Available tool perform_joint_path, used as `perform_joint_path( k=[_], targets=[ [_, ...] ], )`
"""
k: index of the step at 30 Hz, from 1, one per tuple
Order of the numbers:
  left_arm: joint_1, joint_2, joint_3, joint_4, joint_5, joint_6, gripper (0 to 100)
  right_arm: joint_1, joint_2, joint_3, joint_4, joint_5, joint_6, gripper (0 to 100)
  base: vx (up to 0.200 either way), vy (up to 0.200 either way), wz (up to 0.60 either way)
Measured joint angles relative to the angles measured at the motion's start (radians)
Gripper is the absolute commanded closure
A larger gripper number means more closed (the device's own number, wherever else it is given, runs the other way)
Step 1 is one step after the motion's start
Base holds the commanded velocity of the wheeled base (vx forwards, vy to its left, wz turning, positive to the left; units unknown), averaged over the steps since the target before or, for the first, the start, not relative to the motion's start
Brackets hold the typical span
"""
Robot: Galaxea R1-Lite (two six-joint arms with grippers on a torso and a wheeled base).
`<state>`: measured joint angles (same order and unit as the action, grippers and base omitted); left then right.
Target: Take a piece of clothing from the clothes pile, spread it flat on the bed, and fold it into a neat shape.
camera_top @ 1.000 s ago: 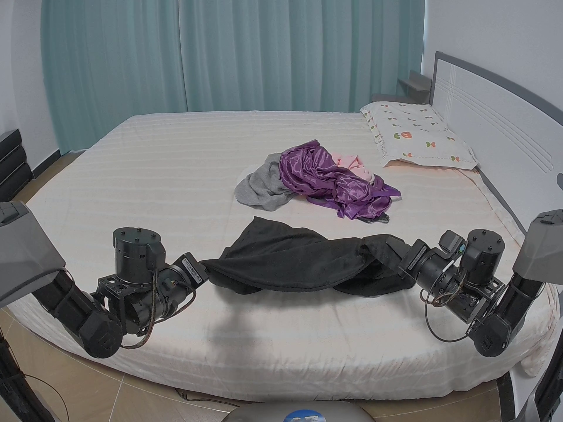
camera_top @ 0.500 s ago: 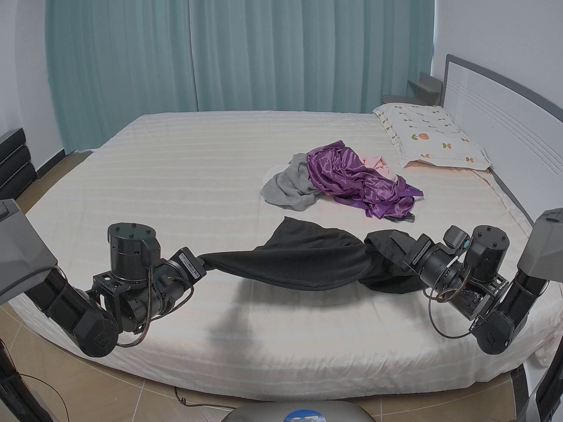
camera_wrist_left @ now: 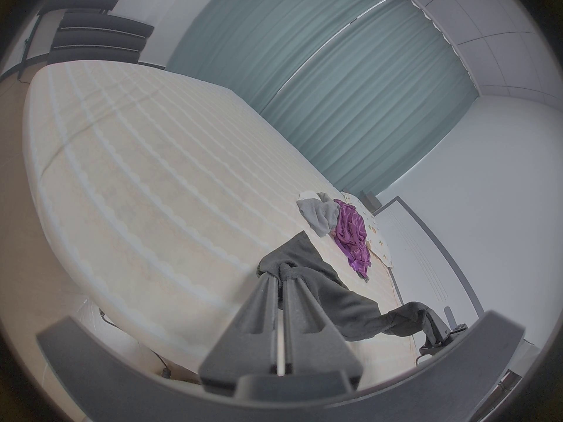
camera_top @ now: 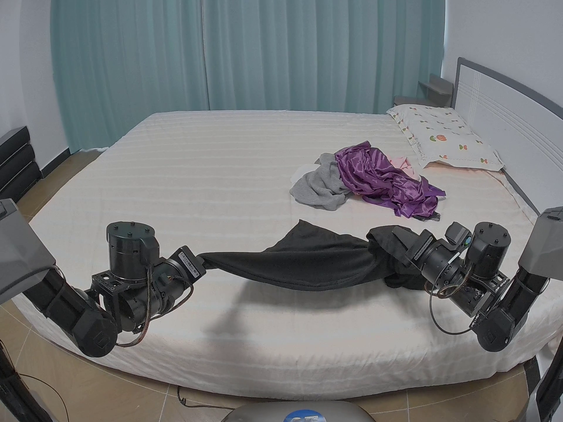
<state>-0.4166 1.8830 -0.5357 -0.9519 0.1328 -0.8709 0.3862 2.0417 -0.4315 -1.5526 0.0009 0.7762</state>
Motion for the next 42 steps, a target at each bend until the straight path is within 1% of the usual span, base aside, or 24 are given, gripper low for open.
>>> perform_joint_path(
  k=[42],
  targets=[
    [0.003,0.006,0.001,0.0,0.0,0.0,100,0.0,0.001,0.002,0.0,-0.001,0.0,100,0.0,0.2,0.0]
  ],
)
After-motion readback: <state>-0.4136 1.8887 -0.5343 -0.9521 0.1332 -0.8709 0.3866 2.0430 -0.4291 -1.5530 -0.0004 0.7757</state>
